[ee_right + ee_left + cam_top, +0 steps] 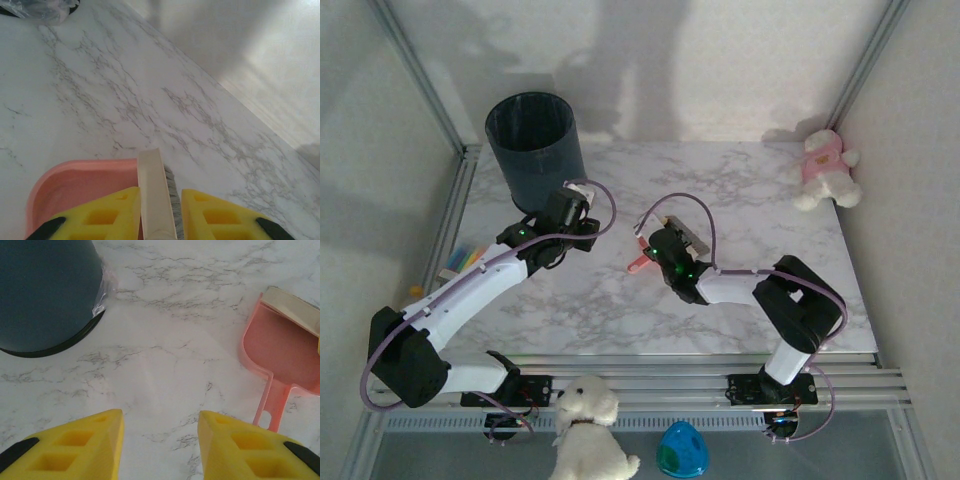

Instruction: Sweep away the paper scraps from the table

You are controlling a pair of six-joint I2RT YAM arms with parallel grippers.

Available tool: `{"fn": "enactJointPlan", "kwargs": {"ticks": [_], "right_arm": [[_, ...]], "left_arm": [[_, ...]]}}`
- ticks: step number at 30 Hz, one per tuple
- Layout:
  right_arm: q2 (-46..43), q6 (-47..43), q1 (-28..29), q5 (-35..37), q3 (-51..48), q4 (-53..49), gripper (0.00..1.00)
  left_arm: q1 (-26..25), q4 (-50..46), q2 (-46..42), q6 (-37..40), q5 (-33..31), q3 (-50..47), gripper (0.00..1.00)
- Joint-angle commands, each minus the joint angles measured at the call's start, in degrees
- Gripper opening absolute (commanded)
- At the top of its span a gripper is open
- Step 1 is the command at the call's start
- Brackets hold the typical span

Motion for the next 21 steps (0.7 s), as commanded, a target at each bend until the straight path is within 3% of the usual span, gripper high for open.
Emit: {"fn": "enactJointPlan", "kwargs": {"ticks": [1, 21], "right_arm": [[1.7, 1.9, 1.5, -0.1, 1.6, -0.5, 0.24], [3.4, 2.8, 3.6, 0.6, 2.6, -2.7, 0.48]], "left_arm": [[0.6, -0.9, 0.5, -0.8, -1.5, -0.8, 0.43], [0.6, -1.1, 0.6, -0.6, -1.4, -1.2, 0.43]]}}
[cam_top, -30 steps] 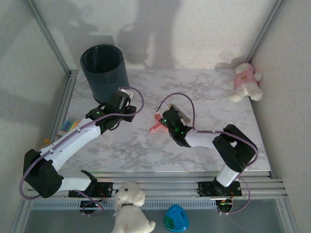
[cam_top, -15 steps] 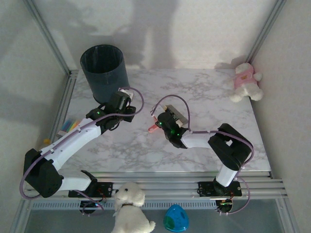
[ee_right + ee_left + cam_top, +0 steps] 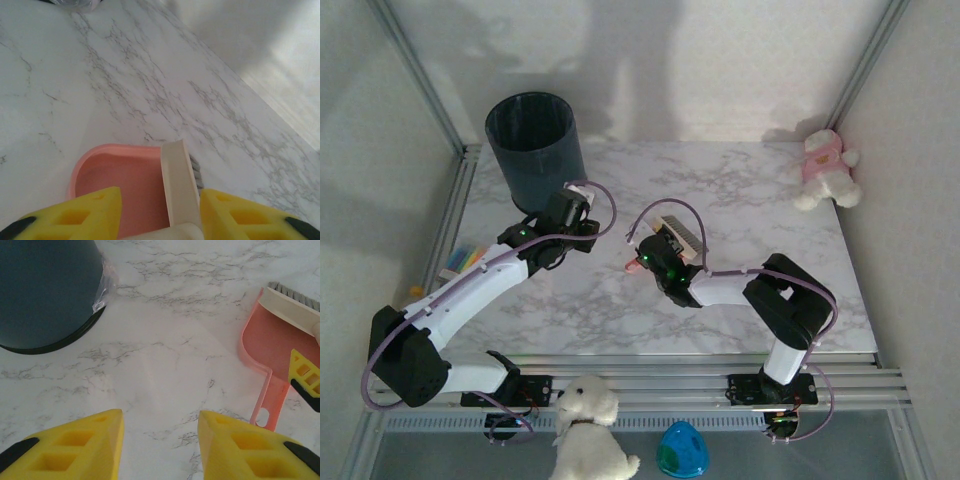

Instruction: Sweep away the paper scraps from the table

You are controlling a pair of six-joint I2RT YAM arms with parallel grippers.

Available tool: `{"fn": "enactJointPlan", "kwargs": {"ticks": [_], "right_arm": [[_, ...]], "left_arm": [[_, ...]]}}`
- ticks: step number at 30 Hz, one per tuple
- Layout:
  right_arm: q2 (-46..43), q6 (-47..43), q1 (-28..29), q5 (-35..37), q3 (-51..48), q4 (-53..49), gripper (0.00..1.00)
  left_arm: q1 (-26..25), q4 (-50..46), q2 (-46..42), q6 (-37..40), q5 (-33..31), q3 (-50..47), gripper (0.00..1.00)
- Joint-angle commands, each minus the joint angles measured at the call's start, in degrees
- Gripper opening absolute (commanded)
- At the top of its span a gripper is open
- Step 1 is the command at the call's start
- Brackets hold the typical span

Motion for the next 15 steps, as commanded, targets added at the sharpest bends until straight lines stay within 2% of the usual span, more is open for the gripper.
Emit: {"fn": "enactJointPlan", "kwargs": {"ticks": [1, 15], "right_arm": [[0.9, 1.1, 1.0, 0.0, 1.7, -0.7, 0.50], [0.6, 2.1, 1.4, -5.8, 1.6, -4.9, 0.59]], "left_arm": [[0.6, -1.0, 0.5, -0.5, -1.3, -0.8, 0.42], [0.7, -1.1, 0.6, -0.3, -1.7, -0.8, 0.42]]}}
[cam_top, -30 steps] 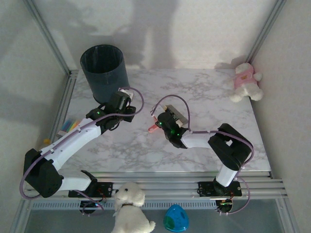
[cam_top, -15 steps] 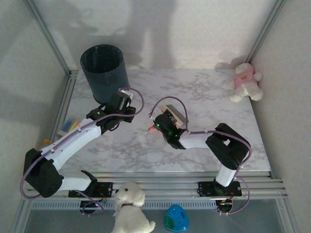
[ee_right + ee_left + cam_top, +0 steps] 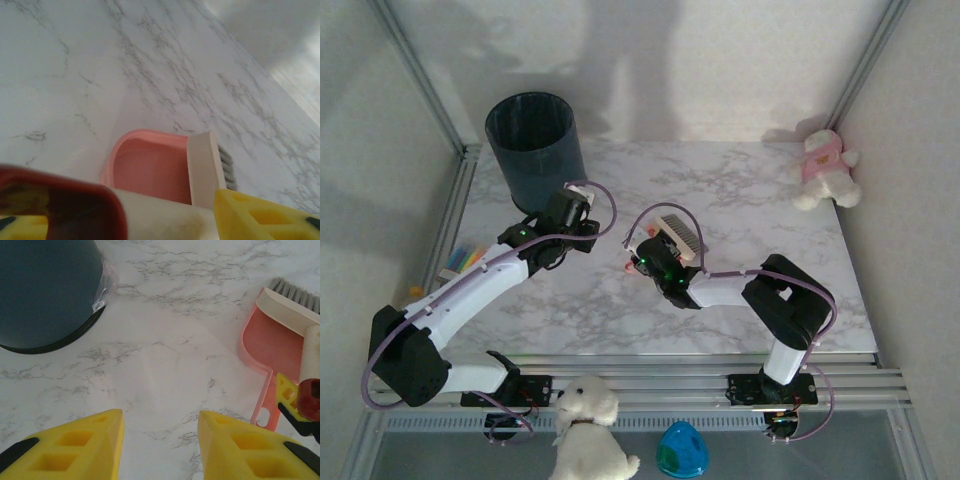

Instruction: Sweep away the paper scraps from the table

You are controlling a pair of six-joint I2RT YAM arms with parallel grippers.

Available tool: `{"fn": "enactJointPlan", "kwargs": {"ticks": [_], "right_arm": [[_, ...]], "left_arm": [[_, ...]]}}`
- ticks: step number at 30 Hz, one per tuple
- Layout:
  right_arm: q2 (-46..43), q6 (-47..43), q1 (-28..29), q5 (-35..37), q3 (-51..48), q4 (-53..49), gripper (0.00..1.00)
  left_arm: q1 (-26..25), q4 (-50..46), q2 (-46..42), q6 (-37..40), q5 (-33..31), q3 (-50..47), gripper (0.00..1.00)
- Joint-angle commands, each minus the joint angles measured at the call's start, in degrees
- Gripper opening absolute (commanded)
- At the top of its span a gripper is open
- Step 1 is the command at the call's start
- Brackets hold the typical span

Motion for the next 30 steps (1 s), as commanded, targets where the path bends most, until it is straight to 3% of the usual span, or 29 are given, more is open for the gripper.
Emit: {"fn": "enactJointPlan", "kwargs": {"ticks": [1, 17, 30], "right_arm": [[0.3, 1.3, 0.6, -1.6, 1.6, -1.2, 0.60], [-1.9, 1.1, 0.6, -4.6, 1.9, -5.7, 0.64], [-6.3, 5.8, 0.4, 1.9, 0.7, -3.5, 0.64]], "left_arm": [[0.7, -1.1, 0.5, -0.3, -1.6, -0.8, 0.42], [0.8, -1.3, 0.3, -0.1, -1.1, -0.7, 0.42], [0.7, -1.3, 0.2, -1.8, -2.4, -0.2, 0.42]]}}
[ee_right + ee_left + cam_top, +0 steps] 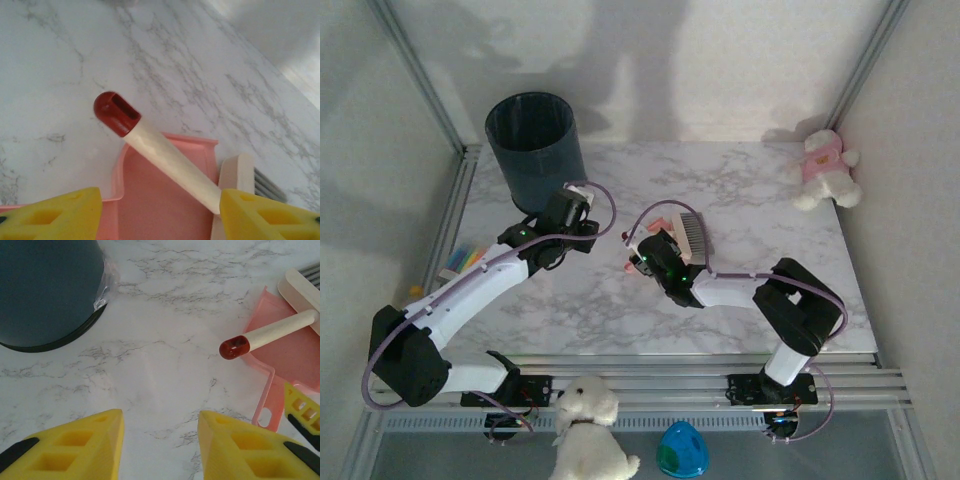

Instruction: Sweep away the paper scraps from the table

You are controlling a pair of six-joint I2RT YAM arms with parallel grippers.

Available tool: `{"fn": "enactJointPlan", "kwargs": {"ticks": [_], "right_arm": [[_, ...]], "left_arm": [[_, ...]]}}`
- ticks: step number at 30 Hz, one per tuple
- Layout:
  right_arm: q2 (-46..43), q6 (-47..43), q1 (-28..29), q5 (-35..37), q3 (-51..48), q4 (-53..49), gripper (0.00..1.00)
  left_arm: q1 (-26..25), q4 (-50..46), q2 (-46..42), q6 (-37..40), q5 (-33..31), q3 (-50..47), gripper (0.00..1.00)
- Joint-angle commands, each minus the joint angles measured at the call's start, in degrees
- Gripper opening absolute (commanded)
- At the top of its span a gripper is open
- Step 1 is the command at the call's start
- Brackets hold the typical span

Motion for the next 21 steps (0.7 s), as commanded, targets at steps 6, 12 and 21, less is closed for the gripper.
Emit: {"fn": "enactJointPlan", "kwargs": {"ticks": [6, 12, 21], "right_arm": [[-4.4, 4.0, 0.3, 11.3, -1.6, 3.3, 0.64], [-6.6, 6.4, -1.1, 21.0, -3.6, 4.4, 0.65], [-11.8, 10.6, -5.3, 27.4, -7.5, 1.8, 0.65]], "left_arm": [[0.2, 1.1, 0.6, -8.3, -9.9, 1.6, 0.42], [0.3, 12.4, -1.4, -10.2, -23.7, -5.0, 0.43], [1.1, 34.8, -5.9, -2.6, -38.3, -20.3, 0.45]]}}
